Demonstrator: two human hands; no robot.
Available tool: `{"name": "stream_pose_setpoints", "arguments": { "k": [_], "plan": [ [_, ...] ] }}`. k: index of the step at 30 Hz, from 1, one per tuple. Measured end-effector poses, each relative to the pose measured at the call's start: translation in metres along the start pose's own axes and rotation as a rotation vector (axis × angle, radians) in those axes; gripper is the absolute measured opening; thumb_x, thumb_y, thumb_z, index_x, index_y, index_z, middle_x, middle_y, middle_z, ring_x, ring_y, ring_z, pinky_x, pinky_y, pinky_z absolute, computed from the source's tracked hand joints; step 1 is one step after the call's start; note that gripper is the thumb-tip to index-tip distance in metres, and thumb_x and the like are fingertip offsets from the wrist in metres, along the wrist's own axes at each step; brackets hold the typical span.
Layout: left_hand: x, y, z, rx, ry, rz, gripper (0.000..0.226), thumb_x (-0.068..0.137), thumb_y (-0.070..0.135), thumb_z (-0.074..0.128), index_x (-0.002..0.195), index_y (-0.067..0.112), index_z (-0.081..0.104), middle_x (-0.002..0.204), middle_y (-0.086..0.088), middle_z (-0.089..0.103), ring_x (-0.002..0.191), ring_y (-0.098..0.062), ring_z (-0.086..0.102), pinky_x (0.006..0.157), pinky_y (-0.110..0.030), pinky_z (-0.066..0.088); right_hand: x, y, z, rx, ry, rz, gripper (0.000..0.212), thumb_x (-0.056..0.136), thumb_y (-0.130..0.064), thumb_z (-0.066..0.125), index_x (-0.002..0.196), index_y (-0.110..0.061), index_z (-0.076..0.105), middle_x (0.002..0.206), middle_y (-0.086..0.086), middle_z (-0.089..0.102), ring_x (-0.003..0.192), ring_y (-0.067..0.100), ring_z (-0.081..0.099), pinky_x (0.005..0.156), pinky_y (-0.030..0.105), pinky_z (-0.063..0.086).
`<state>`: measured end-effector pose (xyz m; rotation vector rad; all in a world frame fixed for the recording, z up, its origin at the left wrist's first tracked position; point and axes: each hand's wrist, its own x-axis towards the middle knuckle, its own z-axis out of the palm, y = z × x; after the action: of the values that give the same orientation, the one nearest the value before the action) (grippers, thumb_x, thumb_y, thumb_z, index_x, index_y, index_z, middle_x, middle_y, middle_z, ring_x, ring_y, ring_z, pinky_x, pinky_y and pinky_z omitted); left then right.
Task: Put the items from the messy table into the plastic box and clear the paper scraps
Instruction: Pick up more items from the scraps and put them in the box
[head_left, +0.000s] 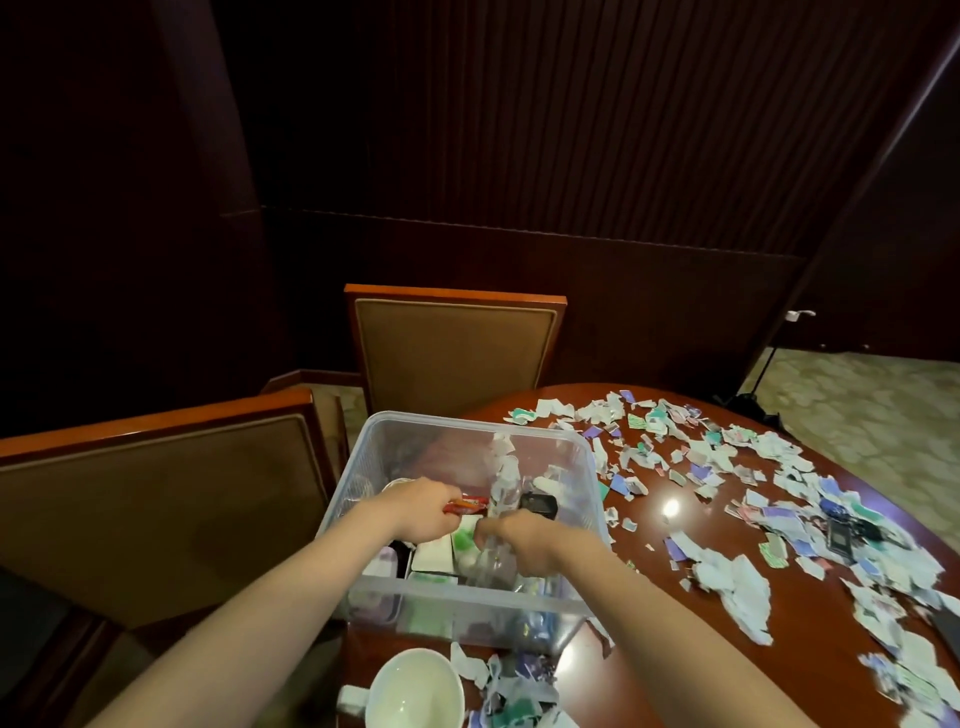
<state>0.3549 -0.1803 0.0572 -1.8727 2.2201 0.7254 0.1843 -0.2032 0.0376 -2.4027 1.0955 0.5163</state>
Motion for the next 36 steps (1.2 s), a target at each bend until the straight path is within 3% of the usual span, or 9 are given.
{"name": "stream_pose_setpoints", "arguments": {
  "k": [6, 10, 13, 17, 23, 29, 36],
  "plan": [
    [0.017, -0.002, 0.0, -0.05, -0.023, -0.036, 0.027, 0.096, 0.018, 0.037, 0.118, 0.01, 0.049, 0.122, -0.015, 0.056, 0.111, -0.031, 0.052, 0.089, -0.037, 0.042, 0.017, -0.001, 0.012, -0.079, -0.058, -0.035, 0.058, 0.085, 0.006, 0.054, 0.137, -0.014, 0.039, 0.133, 0.017, 0.044, 0.12, 0.035, 0.047, 0.098, 0.04, 0.041],
    [0.029, -0.003, 0.002, 0.037, -0.008, -0.081, 0.054, 0.088, -0.001, 0.038, 0.14, 0.011, 0.033, 0.137, -0.015, 0.04, 0.128, -0.033, 0.036, 0.104, -0.041, 0.032, 0.02, -0.001, 0.016, -0.041, -0.054, -0.055, 0.06, 0.083, 0.009, 0.055, 0.136, -0.013, 0.04, 0.136, 0.015, 0.042, 0.124, 0.032, 0.044, 0.101, 0.038, 0.041],
    [0.036, -0.002, 0.002, 0.096, -0.011, -0.082, 0.063, 0.087, -0.006, 0.039, 0.146, 0.012, 0.026, 0.141, -0.015, 0.033, 0.134, -0.034, 0.026, 0.11, -0.041, 0.025, 0.021, 0.004, 0.015, 0.032, -0.036, -0.033, 0.053, 0.082, 0.012, 0.051, 0.128, -0.013, 0.046, 0.132, 0.014, 0.045, 0.119, 0.032, 0.047, 0.095, 0.036, 0.043],
    [0.052, -0.006, 0.008, 0.145, -0.016, -0.027, 0.069, 0.087, -0.015, 0.036, 0.148, 0.016, 0.025, 0.145, -0.015, 0.03, 0.138, -0.034, 0.023, 0.113, -0.042, 0.026, 0.016, 0.007, 0.014, 0.127, 0.021, 0.017, 0.058, 0.084, 0.011, 0.048, 0.136, -0.015, 0.043, 0.139, 0.012, 0.041, 0.127, 0.03, 0.043, 0.104, 0.035, 0.037],
    [0.071, -0.011, 0.012, 0.288, 0.019, 0.025, 0.069, 0.087, -0.015, 0.04, 0.147, 0.02, 0.029, 0.138, -0.013, 0.043, 0.13, -0.028, 0.039, 0.109, -0.036, 0.033, 0.003, 0.01, 0.011, 0.246, 0.017, 0.107, 0.065, 0.087, 0.007, 0.047, 0.144, -0.019, 0.031, 0.145, 0.013, 0.038, 0.13, 0.031, 0.042, 0.107, 0.039, 0.037],
    [0.081, -0.015, 0.017, 0.326, 0.014, -0.066, 0.049, 0.091, -0.008, 0.037, 0.134, 0.014, 0.046, 0.131, -0.013, 0.053, 0.123, -0.03, 0.051, 0.102, -0.036, 0.042, -0.002, 0.019, 0.012, 0.255, -0.036, 0.179, 0.061, 0.087, 0.01, 0.045, 0.142, -0.013, 0.035, 0.142, 0.017, 0.041, 0.126, 0.033, 0.046, 0.101, 0.038, 0.044],
    [0.073, -0.013, 0.01, 0.322, 0.106, -0.064, 0.054, 0.09, -0.008, 0.038, 0.138, 0.017, 0.042, 0.132, -0.012, 0.053, 0.122, -0.03, 0.052, 0.1, -0.036, 0.043, -0.005, 0.017, 0.008, 0.231, -0.023, 0.189, 0.057, 0.087, 0.01, 0.044, 0.141, -0.011, 0.04, 0.142, 0.016, 0.042, 0.128, 0.033, 0.045, 0.102, 0.038, 0.043]
  ]
}}
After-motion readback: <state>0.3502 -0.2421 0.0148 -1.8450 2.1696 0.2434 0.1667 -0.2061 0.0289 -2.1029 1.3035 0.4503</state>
